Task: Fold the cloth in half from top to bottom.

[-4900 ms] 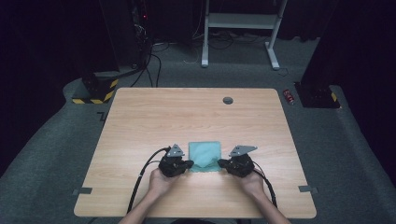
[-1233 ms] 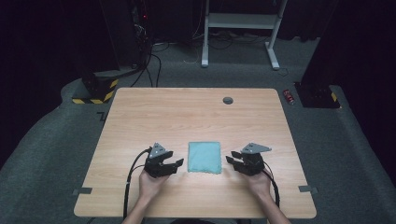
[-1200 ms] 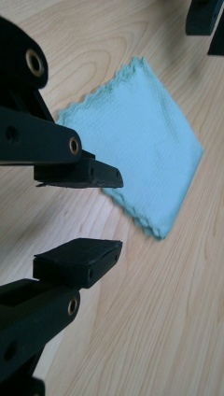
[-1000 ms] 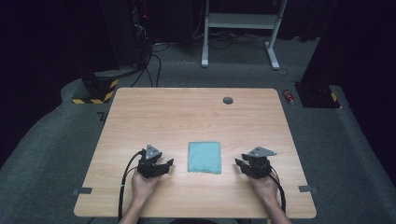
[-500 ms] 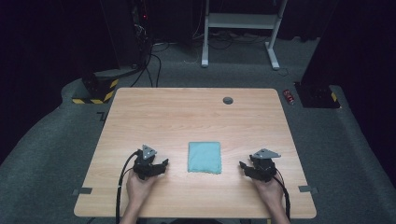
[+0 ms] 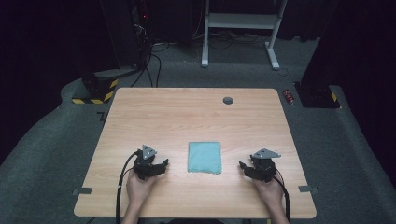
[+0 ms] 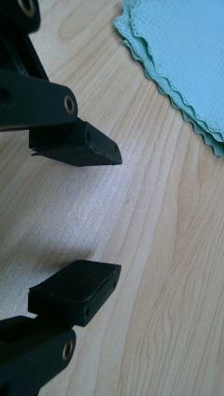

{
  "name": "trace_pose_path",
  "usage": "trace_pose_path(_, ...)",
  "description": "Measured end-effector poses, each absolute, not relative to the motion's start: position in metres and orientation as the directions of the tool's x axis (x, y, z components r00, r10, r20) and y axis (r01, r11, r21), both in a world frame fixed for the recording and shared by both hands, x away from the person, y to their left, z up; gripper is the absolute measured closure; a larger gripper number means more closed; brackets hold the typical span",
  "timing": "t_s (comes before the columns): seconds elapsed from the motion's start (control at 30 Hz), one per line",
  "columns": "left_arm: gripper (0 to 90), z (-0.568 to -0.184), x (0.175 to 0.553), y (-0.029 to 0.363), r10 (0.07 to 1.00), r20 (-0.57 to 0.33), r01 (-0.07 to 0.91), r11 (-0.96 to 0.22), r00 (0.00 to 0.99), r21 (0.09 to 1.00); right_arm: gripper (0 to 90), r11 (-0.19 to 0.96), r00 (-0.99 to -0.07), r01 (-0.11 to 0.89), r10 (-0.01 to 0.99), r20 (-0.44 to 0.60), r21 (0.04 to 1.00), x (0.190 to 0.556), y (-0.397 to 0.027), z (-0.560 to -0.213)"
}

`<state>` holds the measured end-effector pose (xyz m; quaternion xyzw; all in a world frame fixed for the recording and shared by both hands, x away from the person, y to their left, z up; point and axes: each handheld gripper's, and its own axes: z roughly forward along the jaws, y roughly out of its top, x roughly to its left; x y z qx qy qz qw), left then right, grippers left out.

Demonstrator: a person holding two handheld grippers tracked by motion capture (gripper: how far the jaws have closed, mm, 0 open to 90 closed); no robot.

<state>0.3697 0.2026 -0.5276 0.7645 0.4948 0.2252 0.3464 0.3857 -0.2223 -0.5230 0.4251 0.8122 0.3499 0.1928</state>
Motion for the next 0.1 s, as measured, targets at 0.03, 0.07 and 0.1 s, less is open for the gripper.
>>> trace_pose_path(0.03,30.5,-0.5276,0.3697,0.2026,0.913,0.002,0.601,-0.271,0.409,0.752,40.7,0.394,-0.565,0.555,0.825,-0.016,0.732,0.3857,-0.2223,-0.5230)
trace_pose_path(0.07,30.5,-0.5276,0.3697,0.2026,0.913,0.002,0.600,-0.270,0.409,0.753,40.7,0.394,-0.565,0.556,0.825,-0.016,0.732,0.3857,-0.2223,-0.5229)
trace_pose_path(0.1,30.5,-0.5276,0.3697,0.2026,0.913,0.002,0.601,-0.270,0.409,0.752,40.5,0.394,-0.565,0.556,0.825,-0.016,0.732,0.3857,-0.2223,-0.5229)
